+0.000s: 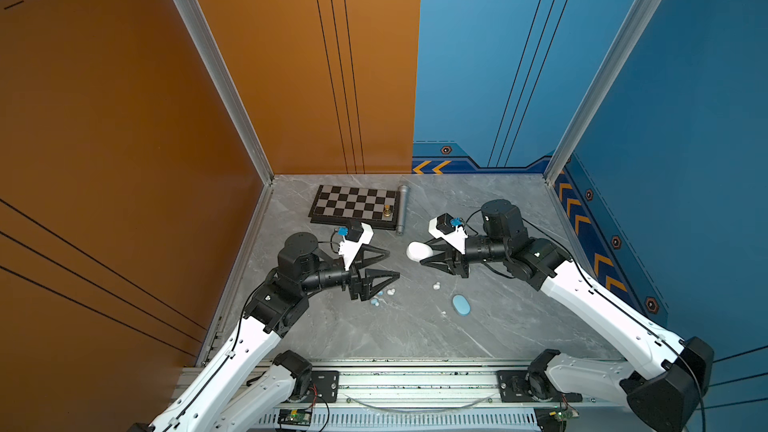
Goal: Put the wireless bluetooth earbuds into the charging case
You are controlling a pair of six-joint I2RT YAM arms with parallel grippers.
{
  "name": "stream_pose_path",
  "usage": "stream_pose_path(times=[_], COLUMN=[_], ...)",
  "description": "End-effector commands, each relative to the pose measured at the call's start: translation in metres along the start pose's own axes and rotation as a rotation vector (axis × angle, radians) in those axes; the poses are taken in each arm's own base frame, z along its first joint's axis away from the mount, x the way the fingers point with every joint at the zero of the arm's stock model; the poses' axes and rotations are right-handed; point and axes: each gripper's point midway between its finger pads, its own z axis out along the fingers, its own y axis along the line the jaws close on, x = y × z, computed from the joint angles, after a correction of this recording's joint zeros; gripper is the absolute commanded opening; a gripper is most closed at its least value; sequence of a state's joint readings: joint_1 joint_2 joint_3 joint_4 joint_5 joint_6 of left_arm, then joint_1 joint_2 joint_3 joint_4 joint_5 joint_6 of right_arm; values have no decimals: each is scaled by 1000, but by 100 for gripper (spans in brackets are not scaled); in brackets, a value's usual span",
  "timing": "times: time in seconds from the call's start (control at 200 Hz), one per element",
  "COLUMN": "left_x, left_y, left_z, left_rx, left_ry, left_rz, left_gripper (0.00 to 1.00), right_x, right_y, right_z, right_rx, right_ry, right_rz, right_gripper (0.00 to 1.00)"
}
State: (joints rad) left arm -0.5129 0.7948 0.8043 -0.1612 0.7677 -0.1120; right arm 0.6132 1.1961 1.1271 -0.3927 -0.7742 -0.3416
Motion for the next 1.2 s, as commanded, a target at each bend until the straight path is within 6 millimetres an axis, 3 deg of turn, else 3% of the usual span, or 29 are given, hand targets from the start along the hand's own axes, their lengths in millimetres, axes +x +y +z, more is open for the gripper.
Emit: stream_pose_path(times=[0.0,0.475,1.196], left_x=[15,-11,-13], left_y=[14,-10,-13], left_z=[4,29,42], left_rx=[-86,19,53], left_ry=[85,30,35], left_rz=[172,222,205], left_gripper=[73,69,43], right_x=[-16,-21,-16], right_y=[24,35,42], right_z=[-12,-12,-7], right_rx=[-102,-144,-165], right_ry=[-31,-34,-20], right_rz=[57,83,82], right_gripper=[20,20,20])
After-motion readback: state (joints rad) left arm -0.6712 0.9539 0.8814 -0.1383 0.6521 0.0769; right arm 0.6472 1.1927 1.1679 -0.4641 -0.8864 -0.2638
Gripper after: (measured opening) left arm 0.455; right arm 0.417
